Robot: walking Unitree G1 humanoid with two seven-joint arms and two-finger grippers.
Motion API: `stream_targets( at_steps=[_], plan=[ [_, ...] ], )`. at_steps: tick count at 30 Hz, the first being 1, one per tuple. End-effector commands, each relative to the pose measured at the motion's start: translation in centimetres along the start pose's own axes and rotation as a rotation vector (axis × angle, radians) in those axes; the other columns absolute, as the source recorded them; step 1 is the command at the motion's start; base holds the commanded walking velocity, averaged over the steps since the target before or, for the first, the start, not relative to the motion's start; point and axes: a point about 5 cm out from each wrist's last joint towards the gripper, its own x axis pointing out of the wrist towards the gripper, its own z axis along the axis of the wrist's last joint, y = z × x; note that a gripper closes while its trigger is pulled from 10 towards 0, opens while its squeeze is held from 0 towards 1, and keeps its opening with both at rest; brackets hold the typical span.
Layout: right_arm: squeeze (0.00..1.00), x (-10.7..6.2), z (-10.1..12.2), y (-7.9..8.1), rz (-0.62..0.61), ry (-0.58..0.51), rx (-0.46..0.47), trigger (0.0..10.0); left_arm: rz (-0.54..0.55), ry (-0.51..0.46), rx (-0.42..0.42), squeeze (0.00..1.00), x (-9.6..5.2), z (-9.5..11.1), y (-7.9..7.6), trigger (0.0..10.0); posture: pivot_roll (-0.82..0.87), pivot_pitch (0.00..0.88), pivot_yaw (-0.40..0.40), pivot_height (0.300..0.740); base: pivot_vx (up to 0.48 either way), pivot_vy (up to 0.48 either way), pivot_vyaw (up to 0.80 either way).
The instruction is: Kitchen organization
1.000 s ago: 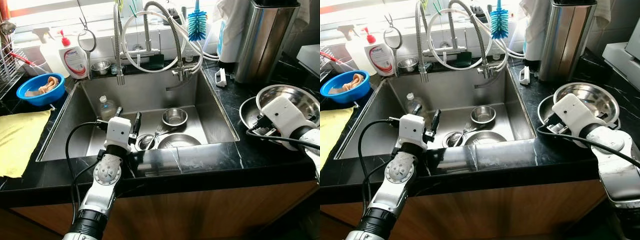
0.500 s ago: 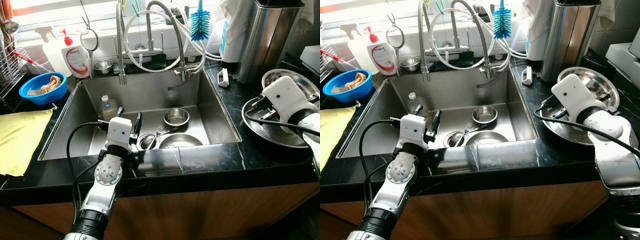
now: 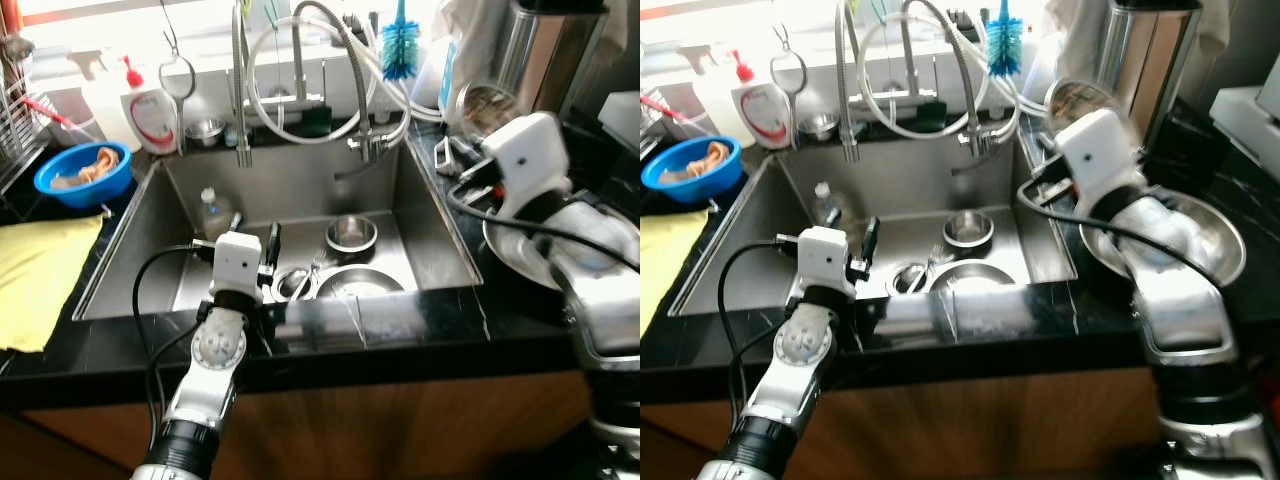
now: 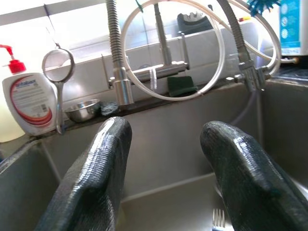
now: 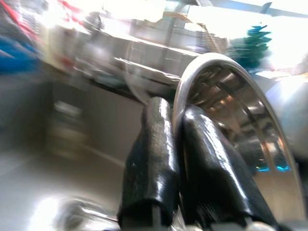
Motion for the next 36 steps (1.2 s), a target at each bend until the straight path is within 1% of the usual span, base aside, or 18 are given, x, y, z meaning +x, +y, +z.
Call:
stream_targets(
  at_steps=[1, 4, 5, 7, 9, 13, 14, 17, 19, 21, 22, 24, 26, 29, 33, 35, 36],
  plan=[
    [0.0, 1.1, 0.7, 1.2, 0.099, -0.086, 0.092, 10.0, 0.025, -0.004, 0.023, 0.0, 0.0, 0.1, 0.6, 10.0, -0.16, 0.0, 0.054, 0.74, 0.0, 0.0, 0.0],
    [0.0, 1.9, 0.0, 2.1, 0.154, -0.099, 0.177, 10.0, 0.038, -0.005, 0.025, 0.0, -0.1, 0.1, 0.7, 10.0, -0.15, 0.0, 0.038, 0.74, 0.0, 0.0, 0.0],
    [0.0, 2.2, -0.2, 2.5, 0.182, -0.099, 0.218, 10.0, 0.042, -0.006, 0.025, 0.0, -0.2, 0.1, 0.7, 10.0, -0.14, 0.0, 0.033, 0.74, 0.0, 0.0, 0.0],
    [0.0, 2.4, -0.5, 2.7, 0.207, -0.095, 0.214, 10.0, 0.049, -0.005, 0.027, 0.0, -0.3, 0.1, 0.8, 10.0, -0.13, 0.0, 0.029, 0.74, 0.0, 0.0, 0.0],
    [0.0, 2.8, -1.3, 2.2, 0.175, -0.061, 0.252, 10.0, 0.054, -0.001, 0.028, 0.0, -0.5, 0.1, 0.8, 10.0, -0.13, 0.0, 0.022, 0.74, 0.0, 0.0, 0.0],
    [0.0, 2.9, -2.6, 1.6, 0.141, -0.027, 0.269, 10.0, 0.054, 0.001, 0.027, 0.0, -0.6, 0.0, 0.7, 10.0, -0.13, 0.0, 0.019, 0.74, 0.0, 0.0, 0.0],
    [0.0, 2.9, -3.1, 1.8, 0.157, -0.008, 0.267, 10.0, 0.054, 0.002, 0.028, 0.0, -0.6, 0.0, 0.6, 10.0, -0.13, 0.0, 0.013, 0.74, 0.0, 0.0, 0.0],
    [0.0, 2.9, -3.3, 2.0, 0.175, -0.006, 0.279, 10.0, 0.058, 0.001, 0.027, 0.0, -0.6, 0.1, 0.6, 10.0, -0.12, 0.0, 0.005, 0.74, 0.0, 0.0, 0.0],
    [0.0, 3.2, -3.7, 2.1, 0.18, 0.004, 0.32, 10.0, 0.069, -0.001, 0.028, 0.0, -0.6, 0.2, 0.8, 10.0, -0.11, 0.0, -0.002, 0.74, 0.0, 0.0, 0.0],
    [0.0, 3.3, -3.8, 2.1, 0.178, 0.007, 0.324, 10.0, 0.071, -0.001, 0.028, 0.0, -0.6, 0.2, 0.8, 10.0, -0.11, 0.0, -0.002, 0.74, 0.0, 0.0, 0.0],
    [0.0, 3.5, -4.3, 2.2, 0.184, 0.023, 0.353, 10.0, 0.071, -0.001, 0.028, 0.0, -0.6, 0.2, 0.8, 10.0, -0.12, 0.0, -0.008, 0.74, 0.0, 0.0, 0.0],
    [0.0, 3.5, -4.7, 2.5, 0.198, 0.04, 0.346, 10.0, 0.07, 0.0, 0.027, 0.0, -0.7, 0.2, 0.6, 10.0, -0.11, 0.0, -0.013, 0.74, 0.0, 0.0, 0.0],
    [0.0, 3.4, -5.2, 2.7, 0.208, 0.054, 0.372, 10.0, 0.07, 0.002, 0.023, 0.0, -0.9, 0.2, 0.4, 10.0, -0.11, 0.0, -0.017, 0.74, 0.0, 0.0, 0.0],
    [0.0, 3.2, -6.1, 2.6, 0.2, 0.081, 0.391, 10.0, 0.072, 0.006, 0.017, 0.0, -1.1, 0.1, 0.1, 10.0, -0.1, 0.0, -0.026, 0.74, 0.0, 0.0, 0.0],
    [0.0, 3.3, -6.9, 2.3, 0.158, 0.127, 0.405, 10.0, 0.075, 0.006, 0.018, 0.0, -1.1, 0.1, 0.3, 10.0, -0.09, 0.0, -0.027, 0.74, 0.0, 0.0, 0.0],
    [0.0, 3.5, -7.5, 1.8, 0.097, 0.16, 0.405, 10.0, 0.079, 0.007, 0.024, 0.0, -1.1, 0.1, 0.7, 10.0, -0.09, 0.0, -0.026, 0.74, 0.0, 0.0, 0.0],
    [0.0, 3.5, -7.8, 1.3, 0.046, 0.178, 0.415, 10.0, 0.082, 0.007, 0.032, 0.0, -1.1, 0.1, 1.1, 10.0, -0.09, 0.0, -0.026, 0.74, 0.0, 0.0, 0.0]
  ],
)
